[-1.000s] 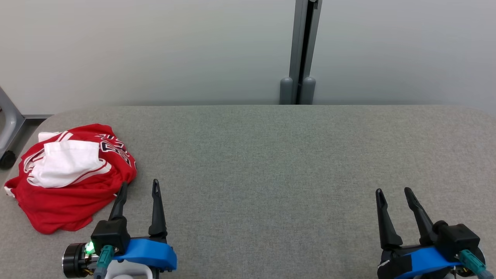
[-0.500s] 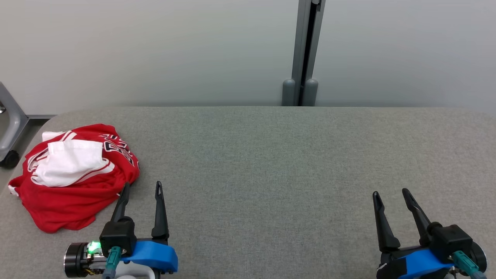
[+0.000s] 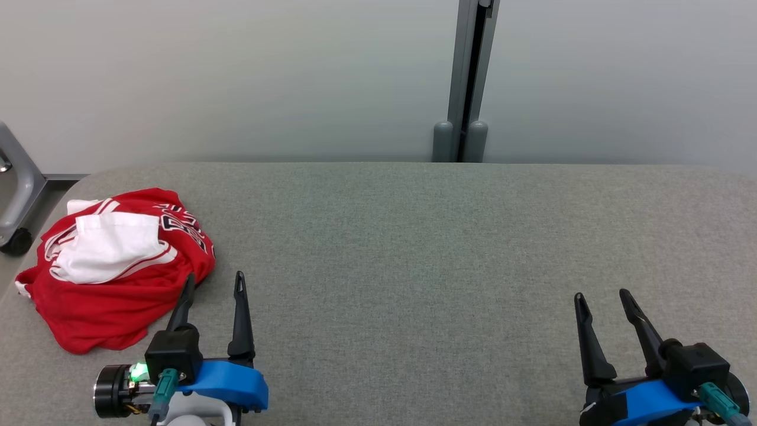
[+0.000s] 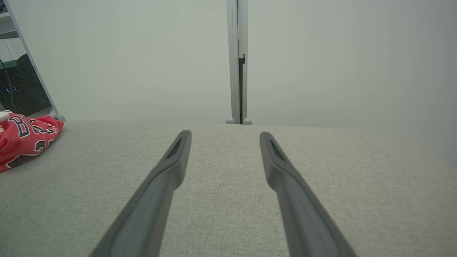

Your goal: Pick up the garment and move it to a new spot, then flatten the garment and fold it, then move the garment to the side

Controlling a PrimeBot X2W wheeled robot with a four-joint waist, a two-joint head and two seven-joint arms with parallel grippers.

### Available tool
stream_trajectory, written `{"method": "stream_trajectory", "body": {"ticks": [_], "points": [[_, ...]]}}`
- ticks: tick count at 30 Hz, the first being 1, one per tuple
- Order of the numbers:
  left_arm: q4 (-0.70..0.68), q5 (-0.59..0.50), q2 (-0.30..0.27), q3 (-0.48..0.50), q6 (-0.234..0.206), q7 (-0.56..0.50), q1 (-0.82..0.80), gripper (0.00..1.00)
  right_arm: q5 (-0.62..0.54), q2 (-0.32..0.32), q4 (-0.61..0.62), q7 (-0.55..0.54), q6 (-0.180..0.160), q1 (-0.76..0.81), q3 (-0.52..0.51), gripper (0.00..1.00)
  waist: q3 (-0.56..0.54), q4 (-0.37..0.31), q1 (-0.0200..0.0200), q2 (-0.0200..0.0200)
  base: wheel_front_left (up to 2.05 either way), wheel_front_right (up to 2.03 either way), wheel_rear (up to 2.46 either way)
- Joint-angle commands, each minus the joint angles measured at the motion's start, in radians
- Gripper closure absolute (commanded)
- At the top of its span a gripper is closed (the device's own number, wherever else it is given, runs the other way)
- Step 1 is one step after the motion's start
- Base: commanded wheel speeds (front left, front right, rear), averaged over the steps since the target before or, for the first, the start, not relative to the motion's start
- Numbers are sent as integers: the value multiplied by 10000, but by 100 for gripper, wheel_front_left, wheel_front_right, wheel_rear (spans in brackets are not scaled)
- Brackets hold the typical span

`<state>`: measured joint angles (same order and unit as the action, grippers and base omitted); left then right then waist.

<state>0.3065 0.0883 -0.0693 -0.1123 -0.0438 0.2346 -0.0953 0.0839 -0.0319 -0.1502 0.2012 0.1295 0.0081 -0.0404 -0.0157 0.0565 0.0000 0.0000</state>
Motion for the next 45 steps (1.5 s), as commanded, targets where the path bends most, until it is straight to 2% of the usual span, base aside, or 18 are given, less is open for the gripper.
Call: {"method": "stream_trajectory", "body": {"ticks": [1,10,17,45], "points": [[-44,42,-75,-27,-42,-32,-104,0,36,-48,29,-35,23,160,-23,0,9,1,0,0,0,0,0],[-87,68,-135,-86,-159,-158,-127,0,54,-47,33,-100,23,192,-39,0,36,124,0,0,0,0,0],[-187,131,-213,-83,-241,-214,-241,0,66,-43,87,-123,23,115,18,0,165,592,0,0,0,0,0],[-669,567,-581,241,-613,-263,-255,0,-249,-44,-28,-121,23,-421,-88,0,769,4074,0,0,0,0,0]]}}
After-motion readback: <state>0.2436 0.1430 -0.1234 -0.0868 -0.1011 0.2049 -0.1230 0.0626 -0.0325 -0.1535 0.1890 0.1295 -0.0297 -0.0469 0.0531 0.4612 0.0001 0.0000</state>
